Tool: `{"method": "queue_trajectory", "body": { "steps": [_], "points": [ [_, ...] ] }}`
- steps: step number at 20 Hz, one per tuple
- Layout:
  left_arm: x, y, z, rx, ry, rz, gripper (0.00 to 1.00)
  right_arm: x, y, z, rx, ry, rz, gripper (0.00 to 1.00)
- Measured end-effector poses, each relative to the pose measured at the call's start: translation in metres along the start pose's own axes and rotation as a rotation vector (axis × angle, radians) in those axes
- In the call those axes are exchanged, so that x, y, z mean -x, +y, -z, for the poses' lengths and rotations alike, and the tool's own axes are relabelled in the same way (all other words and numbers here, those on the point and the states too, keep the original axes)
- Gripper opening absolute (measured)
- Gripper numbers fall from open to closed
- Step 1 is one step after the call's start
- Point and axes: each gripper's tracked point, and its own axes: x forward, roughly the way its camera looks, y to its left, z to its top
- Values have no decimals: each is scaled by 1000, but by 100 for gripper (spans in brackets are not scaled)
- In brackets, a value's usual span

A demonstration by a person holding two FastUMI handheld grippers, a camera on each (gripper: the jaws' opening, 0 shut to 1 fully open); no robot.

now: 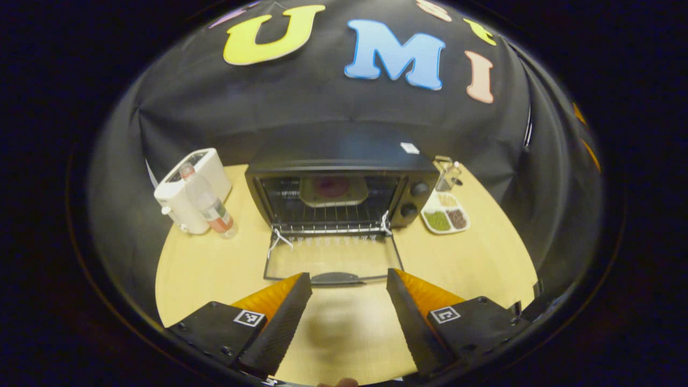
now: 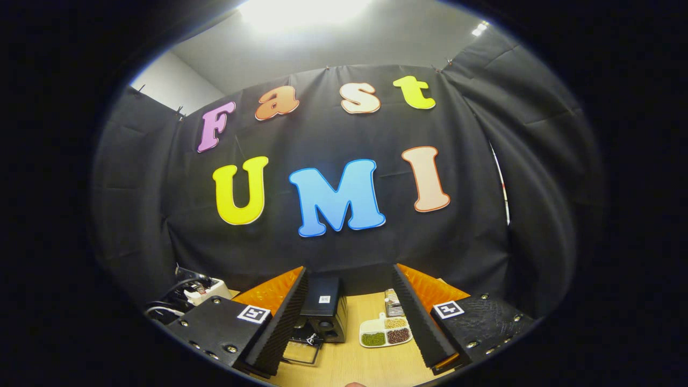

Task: Open the electric oven with the left hand, put the food in, and close the electric oven.

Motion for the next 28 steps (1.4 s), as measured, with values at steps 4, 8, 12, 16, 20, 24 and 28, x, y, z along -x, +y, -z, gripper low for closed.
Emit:
{"method": "queue_trajectory", "body": {
  "steps": [4,8,12,16,20,24,28],
  "points": [
    [-33,10,29,-16,126,-21,96,2,-25,14,-8,22,41,85],
    [-65,9,53,-35,224,-13,96,2,-45,22,-11,45,83,85],
    [-92,15,72,-61,302,-20,96,3,-60,28,-27,64,120,95],
    [-112,18,79,-47,343,-25,96,4,-72,31,-26,71,152,95],
    [-126,21,82,-20,374,-27,96,3,-73,33,-27,73,165,95],
    [-137,23,85,-5,396,-32,96,-1,-66,38,-26,87,154,95],
    [-139,25,86,-7,402,-43,95,-5,-58,36,-15,87,132,95]
  ]
}}
